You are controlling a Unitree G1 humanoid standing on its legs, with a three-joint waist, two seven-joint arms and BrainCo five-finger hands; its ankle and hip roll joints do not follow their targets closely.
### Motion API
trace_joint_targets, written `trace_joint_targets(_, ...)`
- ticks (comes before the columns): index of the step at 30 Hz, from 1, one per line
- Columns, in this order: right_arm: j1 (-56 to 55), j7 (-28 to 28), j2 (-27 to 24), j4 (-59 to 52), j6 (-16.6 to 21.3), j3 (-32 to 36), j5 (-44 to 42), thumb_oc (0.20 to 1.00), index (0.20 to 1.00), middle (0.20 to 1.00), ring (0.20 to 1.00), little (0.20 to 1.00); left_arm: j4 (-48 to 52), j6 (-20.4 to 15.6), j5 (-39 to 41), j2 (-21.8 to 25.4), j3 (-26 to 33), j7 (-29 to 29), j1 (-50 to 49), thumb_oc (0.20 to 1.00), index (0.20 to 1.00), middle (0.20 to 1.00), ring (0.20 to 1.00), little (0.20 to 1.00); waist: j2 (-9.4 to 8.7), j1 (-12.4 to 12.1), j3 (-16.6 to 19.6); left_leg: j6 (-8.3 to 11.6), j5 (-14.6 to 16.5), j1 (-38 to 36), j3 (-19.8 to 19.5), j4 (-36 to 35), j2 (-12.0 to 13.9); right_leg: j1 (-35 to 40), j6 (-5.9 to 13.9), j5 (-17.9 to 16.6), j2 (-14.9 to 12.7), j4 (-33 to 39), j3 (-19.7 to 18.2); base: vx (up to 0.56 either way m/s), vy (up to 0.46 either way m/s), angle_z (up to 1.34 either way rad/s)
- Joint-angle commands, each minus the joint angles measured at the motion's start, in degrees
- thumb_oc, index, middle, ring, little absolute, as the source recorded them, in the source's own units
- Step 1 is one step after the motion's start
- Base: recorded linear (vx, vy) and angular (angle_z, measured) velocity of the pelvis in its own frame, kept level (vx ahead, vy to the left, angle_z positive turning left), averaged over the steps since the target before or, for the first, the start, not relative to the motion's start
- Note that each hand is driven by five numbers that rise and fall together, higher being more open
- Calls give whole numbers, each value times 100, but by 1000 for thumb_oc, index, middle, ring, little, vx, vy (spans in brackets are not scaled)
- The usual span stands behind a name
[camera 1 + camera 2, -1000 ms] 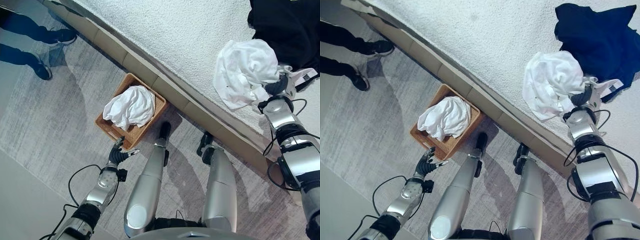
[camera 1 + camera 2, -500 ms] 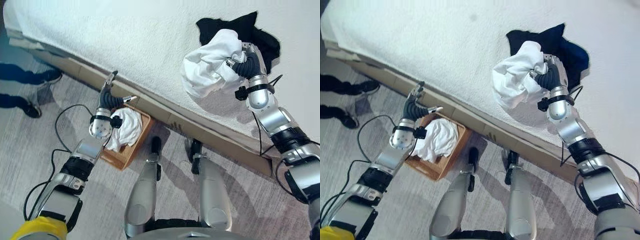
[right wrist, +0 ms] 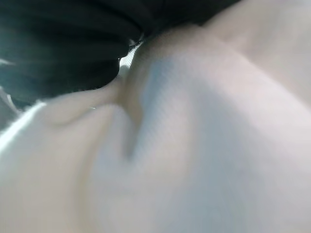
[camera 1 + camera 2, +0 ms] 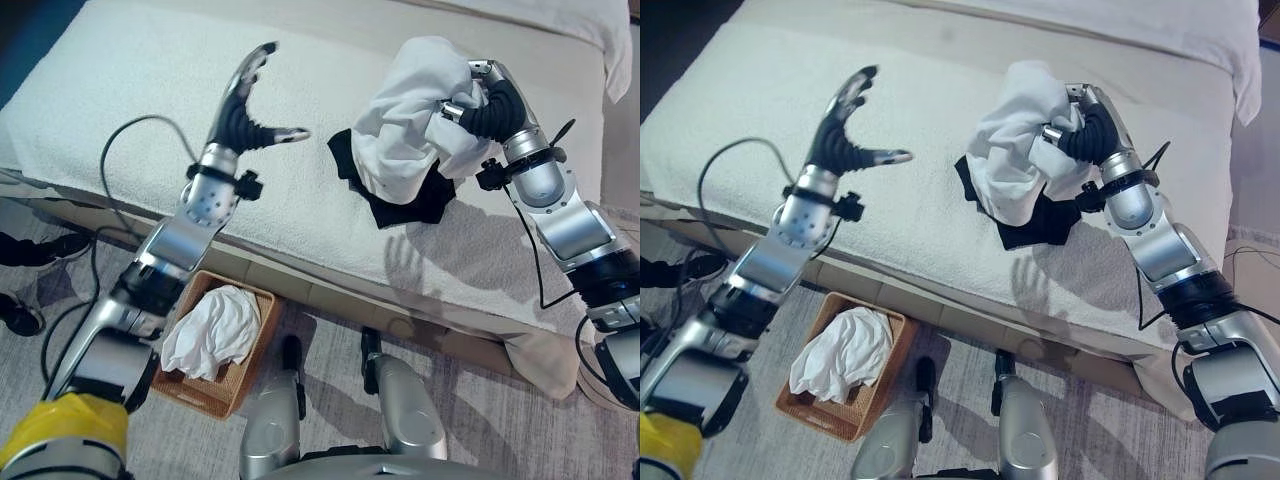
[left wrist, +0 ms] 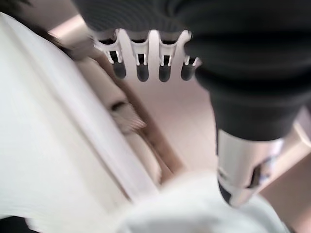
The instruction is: Pick up clothes into the bucket
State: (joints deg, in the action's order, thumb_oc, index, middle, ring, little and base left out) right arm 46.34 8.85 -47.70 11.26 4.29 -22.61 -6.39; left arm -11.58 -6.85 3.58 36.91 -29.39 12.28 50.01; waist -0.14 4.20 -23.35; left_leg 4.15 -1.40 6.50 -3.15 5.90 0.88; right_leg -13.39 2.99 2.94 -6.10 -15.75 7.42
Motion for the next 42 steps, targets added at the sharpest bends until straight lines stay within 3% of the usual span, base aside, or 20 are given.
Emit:
trace_joint_targets(1, 45, -177, 138, -372, 255, -2, -583, 200, 200, 200, 200, 200, 2, -91, -128, -115, -253, -298, -170, 1000, 1000, 1000, 1000, 1000, -135, 28, 751, 12, 298, 100, -34, 257, -56, 497, 410, 98, -98, 385, -37, 31, 3, -2)
trace_joint_targets(4, 62, -355, 153, -536, 242, -94, -798, 200, 200, 200, 200, 200, -166, -27, -134, -383, -719, -601, 136, 1000, 1000, 1000, 1000, 1000, -123, 81, 889, 1, 324, 12, -4, 228, -65, 628, 417, 83, -117, 491, -30, 45, 16, -1)
trace_joint_targets(13, -283, -762, 325, -1165, 304, 32, -1649, 200, 200, 200, 200, 200, -673, 107, -237, -1078, -1117, -963, 272, 1000, 1000, 1000, 1000, 1000, -136, 156, 1045, -34, 380, -91, 17, 194, -90, 786, 433, 49, -150, 619, -12, 15, 6, 0)
trace_joint_targets(14, -387, -844, 363, -1294, 300, 71, -1744, 200, 200, 200, 200, 200, -732, 123, -187, -1176, -1105, -1015, 219, 834, 834, 834, 834, 834, -148, 158, 1070, -46, 400, -101, 22, 208, -97, 814, 437, 48, -157, 633, -16, 0, 0, 0)
trace_joint_targets(15, -395, -846, 361, -1300, 298, 76, -1744, 200, 200, 200, 200, 200, -733, 123, -187, -1178, -1107, -1016, 218, 476, 476, 476, 476, 476, -148, 156, 1072, -47, 401, -102, 22, 209, -97, 816, 438, 48, -157, 636, -16, 0, 0, 0)
trace_joint_targets(16, -440, -884, 380, -1344, 293, 87, -1806, 200, 200, 200, 200, 200, -771, 125, -165, -1220, -1082, -1017, 170, 200, 200, 200, 200, 200, -157, 160, 1090, -54, 415, -114, 22, 211, -97, 832, 438, 44, -167, 650, -26, 0, 0, 0)
trace_joint_targets(24, -920, -1138, 500, -1641, 255, 276, -2238, 200, 200, 200, 200, 200, -782, 153, 191, -1405, -767, -994, -324, 200, 200, 200, 200, 200, -186, 150, 1166, -83, 448, -134, 29, 238, -125, 889, 434, 37, -194, 677, -24, 0, 0, 0)
trace_joint_targets(34, -1522, -1383, 864, -1885, 219, 427, -3268, 200, 200, 200, 200, 200, -663, 161, 87, -1640, -202, -580, -950, 200, 200, 200, 200, 200, -229, 100, 1182, -91, 452, -98, -26, 288, -139, 901, 393, 58, -206, 652, -4, 0, 0, 0)
trace_joint_targets(39, -1666, -1391, 931, -1995, 260, 477, -3470, 200, 200, 200, 200, 200, -497, 94, 444, -1710, 57, -454, -1343, 200, 200, 200, 200, 200, -243, 73, 1194, -96, 460, -74, -38, 318, -141, 911, 385, 52, -210, 651, -3, 0, 0, 0)
trace_joint_targets(40, -1731, -1344, 984, -1997, 271, 554, -3487, 501, 501, 501, 501, 501, -413, 39, 797, -1762, 198, -416, -1559, 200, 200, 200, 200, 200, -241, 65, 1188, -94, 456, -70, -42, 320, -142, 904, 381, 48, -210, 652, -1, 0, 0, 0)
trace_joint_targets(41, -1734, -1343, 985, -1999, 270, 553, -3487, 567, 567, 567, 567, 567, -410, 40, 800, -1760, 198, -417, -1564, 200, 200, 200, 200, 200, -241, 66, 1192, -94, 456, -70, -42, 319, -142, 903, 381, 48, -209, 652, -1, 0, 0, 0)
trace_joint_targets(42, -1775, -1268, 1042, -1993, 291, 583, -3458, 1000, 1000, 1000, 1000, 1000, -299, -14, 1327, -1851, 318, -377, -1780, 200, 200, 200, 200, 200, -246, 49, 1187, -92, 451, -45, -48, 332, -149, 891, 373, 46, -207, 653, 3, 0, 0, 0)
